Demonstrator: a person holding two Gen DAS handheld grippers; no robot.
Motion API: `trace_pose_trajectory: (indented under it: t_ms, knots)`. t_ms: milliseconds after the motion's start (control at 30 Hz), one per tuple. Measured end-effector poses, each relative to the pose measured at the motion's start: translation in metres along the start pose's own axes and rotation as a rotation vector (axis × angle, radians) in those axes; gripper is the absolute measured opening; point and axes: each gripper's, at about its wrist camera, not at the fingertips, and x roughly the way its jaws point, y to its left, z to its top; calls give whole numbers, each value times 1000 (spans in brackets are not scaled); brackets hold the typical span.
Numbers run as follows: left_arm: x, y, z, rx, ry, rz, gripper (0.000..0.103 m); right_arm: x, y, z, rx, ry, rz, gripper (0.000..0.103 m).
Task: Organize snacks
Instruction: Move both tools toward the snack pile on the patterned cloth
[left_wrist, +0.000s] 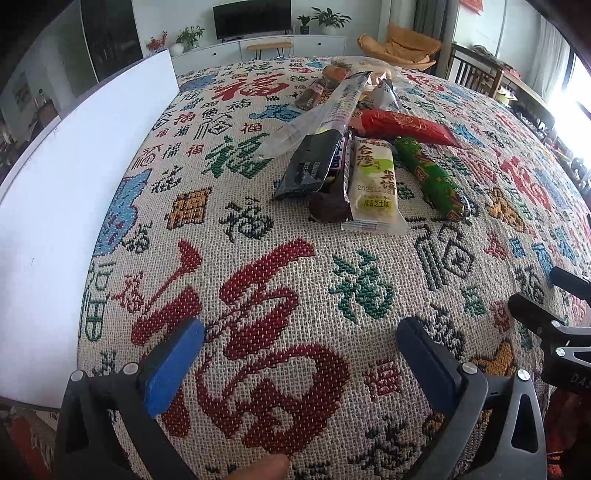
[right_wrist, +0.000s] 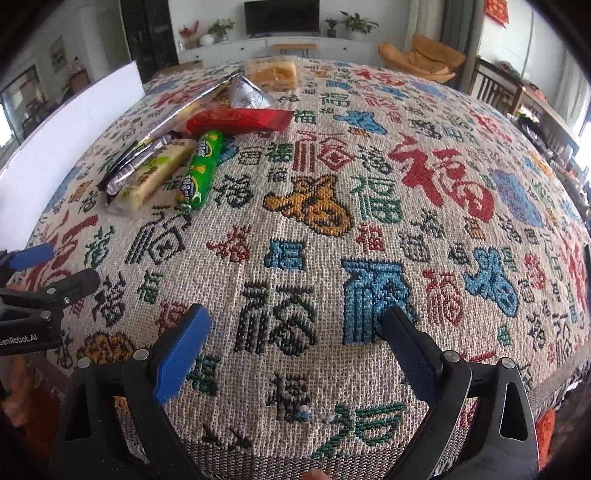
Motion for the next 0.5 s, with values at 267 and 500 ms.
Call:
trace_pose_trajectory:
  t_ms: [267, 500]
  knots:
    - [-4, 1, -8, 4, -23, -4, 103, -3, 1, -7, 14, -35, -10, 97]
    - [-6, 0, -7, 15, 61, 0, 103, -4, 4, -8, 25, -51, -20, 97]
